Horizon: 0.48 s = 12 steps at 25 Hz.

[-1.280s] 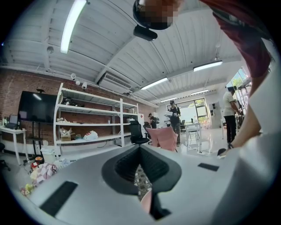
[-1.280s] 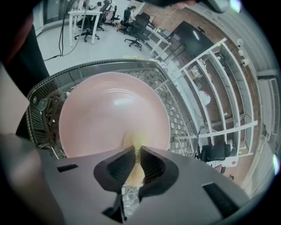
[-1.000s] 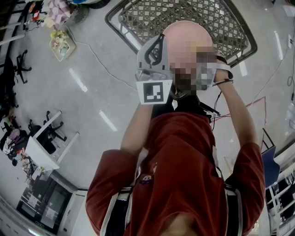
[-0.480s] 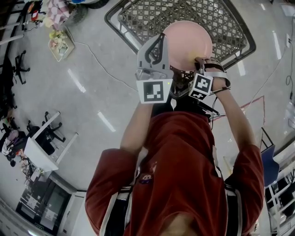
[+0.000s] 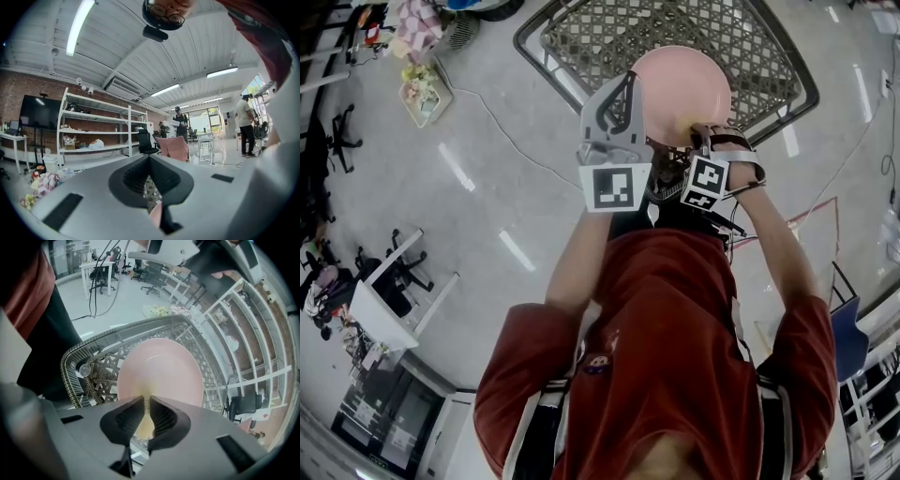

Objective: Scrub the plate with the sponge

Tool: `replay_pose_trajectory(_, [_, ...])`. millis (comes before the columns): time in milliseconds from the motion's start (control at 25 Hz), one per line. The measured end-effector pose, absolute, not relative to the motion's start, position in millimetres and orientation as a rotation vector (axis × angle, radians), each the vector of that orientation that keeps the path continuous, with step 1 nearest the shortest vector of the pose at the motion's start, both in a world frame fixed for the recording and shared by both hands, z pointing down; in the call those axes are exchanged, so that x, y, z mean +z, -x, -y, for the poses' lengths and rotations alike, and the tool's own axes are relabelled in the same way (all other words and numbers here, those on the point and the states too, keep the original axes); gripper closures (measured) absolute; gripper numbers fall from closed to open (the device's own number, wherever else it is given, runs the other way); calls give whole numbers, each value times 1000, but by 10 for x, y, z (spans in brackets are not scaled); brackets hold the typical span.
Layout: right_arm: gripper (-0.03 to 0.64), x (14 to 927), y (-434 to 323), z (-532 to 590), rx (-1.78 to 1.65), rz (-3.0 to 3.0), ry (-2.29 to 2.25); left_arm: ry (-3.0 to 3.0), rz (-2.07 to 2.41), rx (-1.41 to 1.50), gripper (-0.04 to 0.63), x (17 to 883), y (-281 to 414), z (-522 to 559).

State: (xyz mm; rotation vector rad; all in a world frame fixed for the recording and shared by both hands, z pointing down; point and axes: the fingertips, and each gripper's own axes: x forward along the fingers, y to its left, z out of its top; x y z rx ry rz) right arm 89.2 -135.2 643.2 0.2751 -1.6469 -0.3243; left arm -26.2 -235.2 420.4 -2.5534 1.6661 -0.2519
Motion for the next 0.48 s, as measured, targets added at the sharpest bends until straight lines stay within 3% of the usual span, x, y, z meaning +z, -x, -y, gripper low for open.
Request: replay_pose_trajectory(480, [574, 6065, -814, 1553, -332, 1810, -498, 2509, -1624, -259, 583, 4028, 234, 2376])
